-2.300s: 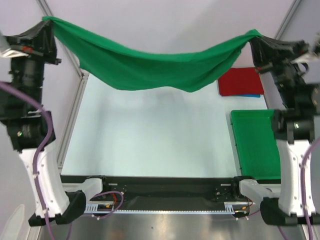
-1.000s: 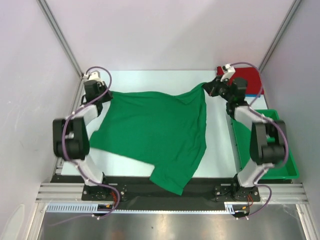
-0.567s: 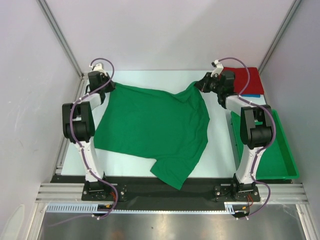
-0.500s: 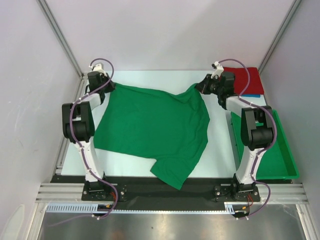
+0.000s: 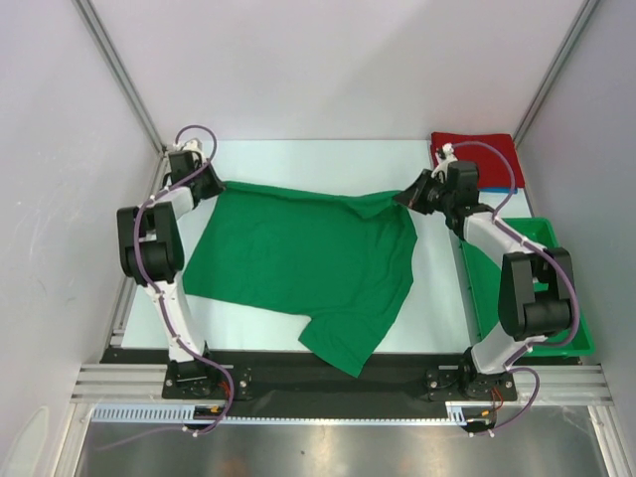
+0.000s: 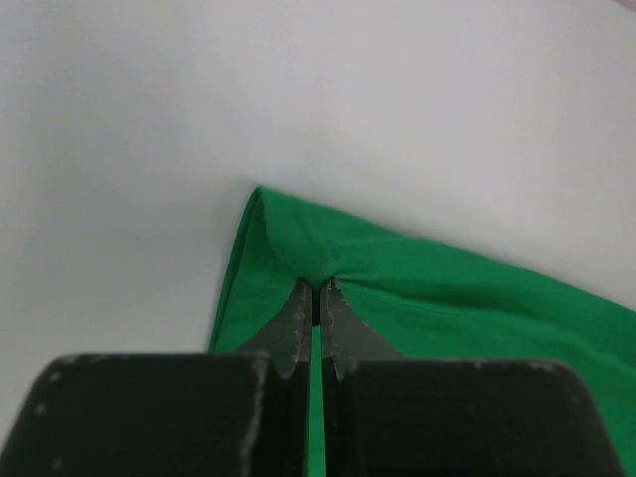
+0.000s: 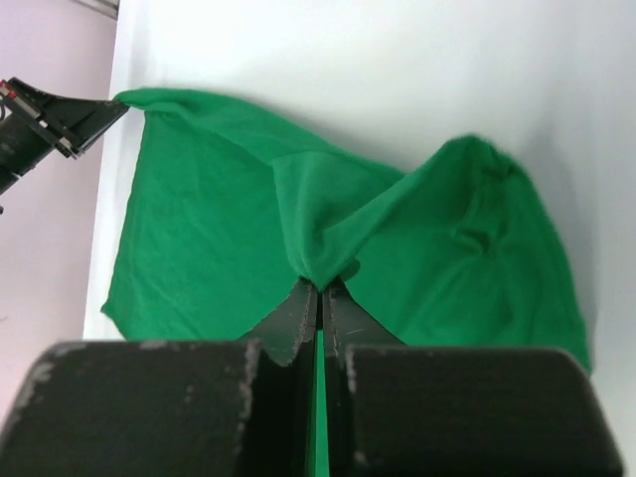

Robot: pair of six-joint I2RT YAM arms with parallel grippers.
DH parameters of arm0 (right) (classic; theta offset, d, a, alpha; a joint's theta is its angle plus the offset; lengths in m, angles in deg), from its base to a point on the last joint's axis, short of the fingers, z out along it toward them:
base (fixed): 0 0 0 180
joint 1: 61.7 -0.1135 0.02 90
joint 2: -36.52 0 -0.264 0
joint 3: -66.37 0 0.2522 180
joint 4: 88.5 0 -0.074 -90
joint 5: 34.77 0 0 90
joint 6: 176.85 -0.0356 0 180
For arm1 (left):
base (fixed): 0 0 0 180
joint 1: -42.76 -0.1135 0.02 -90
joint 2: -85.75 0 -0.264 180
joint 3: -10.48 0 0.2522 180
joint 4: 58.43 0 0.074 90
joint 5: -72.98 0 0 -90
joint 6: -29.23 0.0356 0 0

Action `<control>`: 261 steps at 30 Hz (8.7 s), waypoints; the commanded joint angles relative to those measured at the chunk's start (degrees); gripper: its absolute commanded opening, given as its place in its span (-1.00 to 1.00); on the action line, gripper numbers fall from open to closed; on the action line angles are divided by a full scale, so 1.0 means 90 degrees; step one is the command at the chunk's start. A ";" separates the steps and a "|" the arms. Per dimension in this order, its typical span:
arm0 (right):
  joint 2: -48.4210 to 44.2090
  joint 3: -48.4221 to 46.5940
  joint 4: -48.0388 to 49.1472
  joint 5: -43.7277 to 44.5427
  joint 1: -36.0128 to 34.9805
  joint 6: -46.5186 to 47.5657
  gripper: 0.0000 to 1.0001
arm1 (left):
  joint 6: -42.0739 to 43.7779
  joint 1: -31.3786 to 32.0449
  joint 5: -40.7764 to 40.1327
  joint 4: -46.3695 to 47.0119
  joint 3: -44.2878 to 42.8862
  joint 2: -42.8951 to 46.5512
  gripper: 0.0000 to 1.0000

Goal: Fold and stack the t-shirts
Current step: Fold the tshirt

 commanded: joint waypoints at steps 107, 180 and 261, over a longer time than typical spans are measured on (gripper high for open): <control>-0.2481 0.2039 -0.0926 0.0578 0.0583 0.0550 0.36 | -0.0919 -0.0184 -0.1162 -0.2982 0.0057 0.1698 -0.07; 0.0812 0.0221 -0.0591 0.2071 0.0710 0.0638 -0.94 | -0.0479 0.0020 -0.0554 -0.2853 -0.0636 0.0613 -0.36; 0.1809 0.2055 0.4690 -0.1152 0.0534 -0.3746 -0.78 | -0.2491 0.5538 -0.0964 0.0448 0.2109 0.1415 -0.17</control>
